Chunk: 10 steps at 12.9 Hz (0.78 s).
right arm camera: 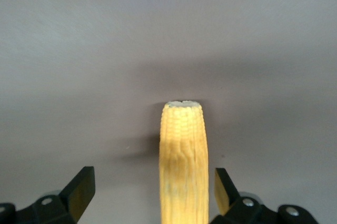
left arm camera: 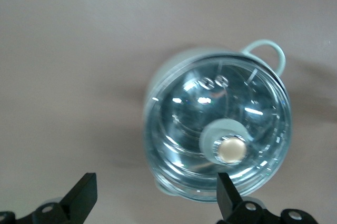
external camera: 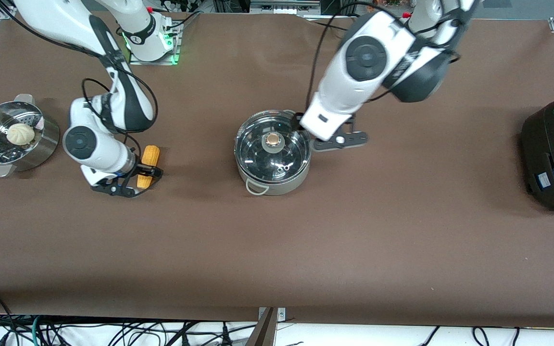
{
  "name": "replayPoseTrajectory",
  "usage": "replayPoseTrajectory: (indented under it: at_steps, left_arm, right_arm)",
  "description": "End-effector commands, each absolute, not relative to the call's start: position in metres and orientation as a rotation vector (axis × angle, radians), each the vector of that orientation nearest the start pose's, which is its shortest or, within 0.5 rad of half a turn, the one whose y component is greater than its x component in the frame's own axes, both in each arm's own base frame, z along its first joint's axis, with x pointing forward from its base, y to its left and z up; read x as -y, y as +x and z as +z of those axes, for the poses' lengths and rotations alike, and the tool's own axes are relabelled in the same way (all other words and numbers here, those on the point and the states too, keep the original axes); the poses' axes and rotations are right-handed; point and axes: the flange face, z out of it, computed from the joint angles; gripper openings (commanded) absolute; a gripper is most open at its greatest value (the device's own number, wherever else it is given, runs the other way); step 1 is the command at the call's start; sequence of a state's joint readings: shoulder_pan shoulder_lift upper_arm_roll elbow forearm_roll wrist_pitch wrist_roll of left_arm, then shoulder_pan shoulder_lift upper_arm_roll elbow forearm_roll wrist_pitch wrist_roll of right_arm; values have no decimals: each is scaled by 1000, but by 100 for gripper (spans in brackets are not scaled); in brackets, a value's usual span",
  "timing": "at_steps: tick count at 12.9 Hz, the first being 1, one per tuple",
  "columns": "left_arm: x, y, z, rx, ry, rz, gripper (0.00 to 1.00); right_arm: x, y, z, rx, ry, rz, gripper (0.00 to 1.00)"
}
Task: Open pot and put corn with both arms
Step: 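Grasp the corn with the right gripper while the left gripper reaches the lid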
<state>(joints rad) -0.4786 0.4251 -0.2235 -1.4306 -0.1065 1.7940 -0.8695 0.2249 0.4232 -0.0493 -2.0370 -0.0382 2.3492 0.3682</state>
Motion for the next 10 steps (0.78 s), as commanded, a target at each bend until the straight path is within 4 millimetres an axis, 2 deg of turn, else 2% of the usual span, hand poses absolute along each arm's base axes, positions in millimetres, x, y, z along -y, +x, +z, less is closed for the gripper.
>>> replayPoseTrajectory:
  at_steps: [1,2,3,4,6,7,10]
  left_arm:
    - [488,538,413,406,-3156,219,100]
    - [506,537,394,439,-3140,193,100]
    - [516,538,379,479,-3135,164,100]
    - [523,535,368,492,-3138,158,100]
    - [534,528,353,475,-3148,151,100]
    - [532,528,350,469,-3145,154,100]
    - [529,528,353,455,-3144,150,100]
  right_arm:
    - [-93,567,201,-257,-3228,153,99]
    - [-89,565,188,-264,-3234,188,88]
    - [-91,562,178,-256,-3238,217,60]
    - [-95,563,178,-248,-3239,214,31]
    - [-94,567,186,-237,-3238,196,7]
    - [-96,570,191,-232,-3236,182,0]
    - [-97,577,211,-226,-3234,154,0]
